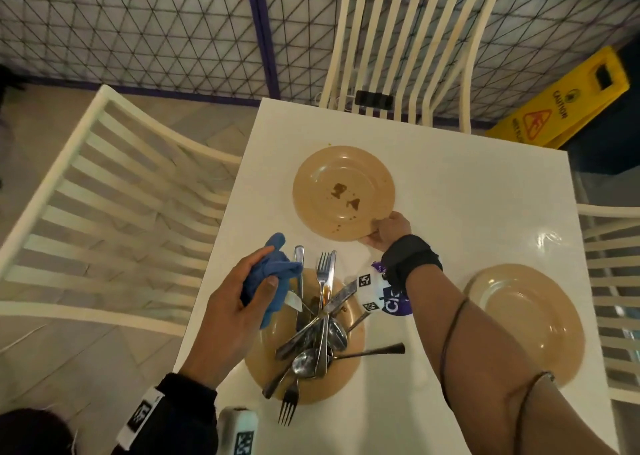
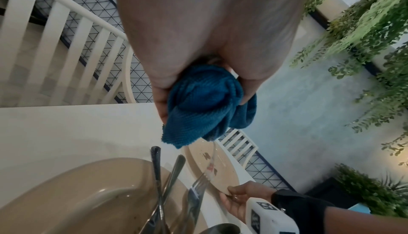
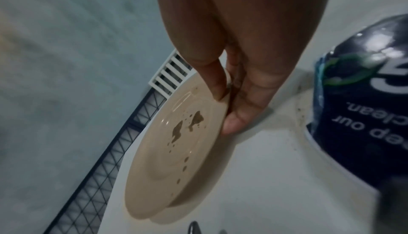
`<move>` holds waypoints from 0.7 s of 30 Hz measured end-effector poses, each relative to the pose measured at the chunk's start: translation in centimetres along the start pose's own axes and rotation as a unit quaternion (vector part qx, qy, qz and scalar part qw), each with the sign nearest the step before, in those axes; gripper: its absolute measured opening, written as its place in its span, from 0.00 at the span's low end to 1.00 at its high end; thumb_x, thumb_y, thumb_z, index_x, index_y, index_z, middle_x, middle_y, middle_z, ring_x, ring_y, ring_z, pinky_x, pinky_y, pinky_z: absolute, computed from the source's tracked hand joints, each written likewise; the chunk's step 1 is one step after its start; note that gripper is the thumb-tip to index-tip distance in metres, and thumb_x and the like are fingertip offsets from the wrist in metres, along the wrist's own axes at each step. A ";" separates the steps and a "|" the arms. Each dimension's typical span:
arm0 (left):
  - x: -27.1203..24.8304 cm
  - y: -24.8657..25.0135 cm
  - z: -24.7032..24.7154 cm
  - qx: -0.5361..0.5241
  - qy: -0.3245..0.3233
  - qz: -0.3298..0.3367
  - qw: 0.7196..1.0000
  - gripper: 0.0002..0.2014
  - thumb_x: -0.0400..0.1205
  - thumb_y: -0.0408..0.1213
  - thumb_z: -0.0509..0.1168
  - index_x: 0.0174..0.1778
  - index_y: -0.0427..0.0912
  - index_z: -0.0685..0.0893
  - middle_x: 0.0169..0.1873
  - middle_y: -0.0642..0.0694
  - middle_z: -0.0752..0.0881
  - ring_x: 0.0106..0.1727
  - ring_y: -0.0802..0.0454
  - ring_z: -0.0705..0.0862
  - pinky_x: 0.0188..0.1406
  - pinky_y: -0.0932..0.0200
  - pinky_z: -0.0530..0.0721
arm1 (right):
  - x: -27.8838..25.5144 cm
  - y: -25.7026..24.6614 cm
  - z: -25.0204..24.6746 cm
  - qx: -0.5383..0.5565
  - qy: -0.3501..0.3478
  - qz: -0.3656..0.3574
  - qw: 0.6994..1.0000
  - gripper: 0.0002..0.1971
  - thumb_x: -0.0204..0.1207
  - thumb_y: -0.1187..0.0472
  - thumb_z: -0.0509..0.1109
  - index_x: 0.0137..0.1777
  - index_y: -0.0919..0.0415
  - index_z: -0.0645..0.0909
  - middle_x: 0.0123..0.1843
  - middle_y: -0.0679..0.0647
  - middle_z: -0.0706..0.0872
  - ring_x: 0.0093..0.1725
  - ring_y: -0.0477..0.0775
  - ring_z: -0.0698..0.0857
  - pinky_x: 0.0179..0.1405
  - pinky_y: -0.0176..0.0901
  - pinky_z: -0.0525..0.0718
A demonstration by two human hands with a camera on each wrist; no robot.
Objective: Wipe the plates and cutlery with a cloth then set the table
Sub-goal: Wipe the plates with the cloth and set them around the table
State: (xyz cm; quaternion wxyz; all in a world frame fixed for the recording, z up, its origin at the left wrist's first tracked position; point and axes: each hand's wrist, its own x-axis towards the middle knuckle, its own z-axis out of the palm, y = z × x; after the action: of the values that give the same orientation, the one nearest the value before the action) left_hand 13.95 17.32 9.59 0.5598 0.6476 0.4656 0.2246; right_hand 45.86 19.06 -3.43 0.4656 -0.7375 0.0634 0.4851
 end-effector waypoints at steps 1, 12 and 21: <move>0.1 0.0 -0.1 0.004 0.001 -0.001 1.000 0.23 0.85 0.43 0.64 0.78 0.55 0.74 0.66 0.72 0.81 0.65 0.66 0.83 0.62 0.58 0.84 | -0.7 0.2 -0.1 0.025 -0.016 0.004 1.000 0.21 0.81 0.78 0.58 0.70 0.64 0.73 0.61 0.69 0.85 0.51 0.69 0.89 0.49 0.68 0.90; 3.1 3.7 3.7 0.126 -0.037 0.048 0.990 0.27 0.84 0.41 0.70 0.80 0.55 0.72 0.68 0.60 0.82 0.65 0.65 0.83 0.67 0.63 0.81 | -10.1 1.5 -6.0 0.186 -0.122 -0.022 0.975 0.22 0.85 0.75 0.59 0.75 0.59 0.67 0.68 0.68 0.80 0.64 0.69 0.85 0.48 0.59 0.92; 2.2 5.5 11.3 0.364 -0.150 0.209 0.895 0.26 0.87 0.50 0.62 0.82 0.55 0.70 0.79 0.55 0.73 0.82 0.51 0.62 0.83 0.47 0.64 | -18.5 4.4 -13.0 0.253 -0.184 -0.087 0.946 0.24 0.83 0.73 0.60 0.75 0.52 0.70 0.70 0.67 0.81 0.62 0.69 0.86 0.50 0.57 0.90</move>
State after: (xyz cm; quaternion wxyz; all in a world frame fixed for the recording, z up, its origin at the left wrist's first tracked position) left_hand 26.03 13.69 11.12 0.2882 0.9146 0.2791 0.0507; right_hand 42.31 0.26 9.43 0.6807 -0.4962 0.0335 0.5379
